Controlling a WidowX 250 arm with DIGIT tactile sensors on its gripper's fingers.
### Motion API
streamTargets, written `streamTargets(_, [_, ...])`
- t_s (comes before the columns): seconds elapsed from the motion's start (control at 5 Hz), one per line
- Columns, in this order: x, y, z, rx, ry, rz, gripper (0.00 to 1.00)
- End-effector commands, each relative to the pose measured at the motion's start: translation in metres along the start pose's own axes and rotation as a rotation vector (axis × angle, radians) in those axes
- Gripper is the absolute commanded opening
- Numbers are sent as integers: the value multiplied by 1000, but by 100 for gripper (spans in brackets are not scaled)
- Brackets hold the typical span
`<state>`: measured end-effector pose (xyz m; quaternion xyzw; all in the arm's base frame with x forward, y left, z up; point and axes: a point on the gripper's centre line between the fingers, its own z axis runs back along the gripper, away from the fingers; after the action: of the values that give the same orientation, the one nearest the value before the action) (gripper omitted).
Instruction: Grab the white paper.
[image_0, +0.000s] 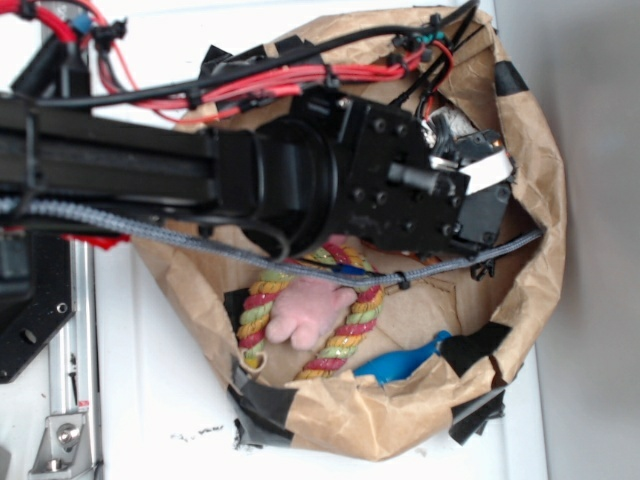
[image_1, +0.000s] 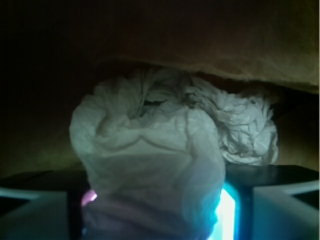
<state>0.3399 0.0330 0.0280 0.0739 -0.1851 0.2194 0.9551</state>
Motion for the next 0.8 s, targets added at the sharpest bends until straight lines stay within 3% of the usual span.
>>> streamTargets(0.0, [24,11,89,-163,61,-9,0])
streamTargets(0.2, [22,28,135,-276,102,-55,0])
streamTargets(0.4, [1,27,163,-277,56,-120,0])
streamTargets(0.6, [-9,18,165,-270,112,-165,0])
